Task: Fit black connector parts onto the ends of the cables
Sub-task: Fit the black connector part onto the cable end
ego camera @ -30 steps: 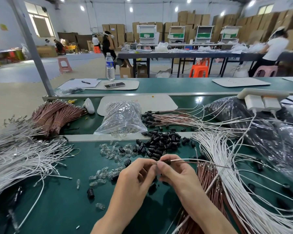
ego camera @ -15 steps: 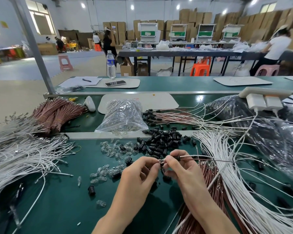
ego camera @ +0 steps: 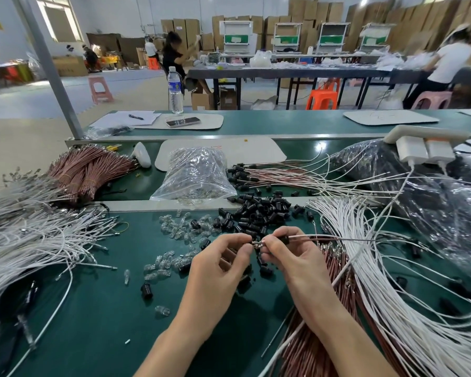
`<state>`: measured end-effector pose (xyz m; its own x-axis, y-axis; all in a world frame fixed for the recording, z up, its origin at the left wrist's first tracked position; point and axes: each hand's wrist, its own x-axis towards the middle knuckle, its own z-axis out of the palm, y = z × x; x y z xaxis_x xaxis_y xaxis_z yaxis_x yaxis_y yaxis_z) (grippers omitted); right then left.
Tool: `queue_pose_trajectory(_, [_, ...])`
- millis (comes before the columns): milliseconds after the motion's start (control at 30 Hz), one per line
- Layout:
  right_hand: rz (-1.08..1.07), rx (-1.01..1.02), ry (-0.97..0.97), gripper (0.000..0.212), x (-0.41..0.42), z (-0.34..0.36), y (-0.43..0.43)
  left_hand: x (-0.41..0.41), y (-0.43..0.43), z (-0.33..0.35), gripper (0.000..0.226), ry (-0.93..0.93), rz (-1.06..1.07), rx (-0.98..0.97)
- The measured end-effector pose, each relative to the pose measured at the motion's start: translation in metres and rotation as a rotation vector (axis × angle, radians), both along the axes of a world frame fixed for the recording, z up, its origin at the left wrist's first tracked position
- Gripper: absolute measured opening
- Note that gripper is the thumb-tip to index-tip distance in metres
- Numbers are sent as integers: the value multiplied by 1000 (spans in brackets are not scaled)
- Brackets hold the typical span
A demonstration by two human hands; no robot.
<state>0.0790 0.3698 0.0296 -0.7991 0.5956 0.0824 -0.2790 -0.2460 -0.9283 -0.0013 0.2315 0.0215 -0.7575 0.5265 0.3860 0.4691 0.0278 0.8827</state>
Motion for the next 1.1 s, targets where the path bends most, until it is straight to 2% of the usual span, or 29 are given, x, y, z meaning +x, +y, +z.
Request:
queue_pose_trajectory(300, [28, 4, -9, 12, -1, 1, -2, -3, -1, -1, 11, 42, -3, -17])
queue_pose_trajectory(433, [98, 12, -13, 22, 1, 0, -2, -4, -1, -3, 4, 43, 7, -14])
queue_pose_trajectory(533, [146, 49, -42, 24, 2, -1, -2, -4, -1, -3, 14, 44, 15, -8])
queue_pose_trajectory(800, [126, 28, -24, 29, 1, 0, -1, -4, 0, -4, 8, 15, -8, -29])
queue_pose_trajectory(1100, [91, 132, -59, 28, 2, 2, -3, -2, -1, -4, 12, -64, -79, -25])
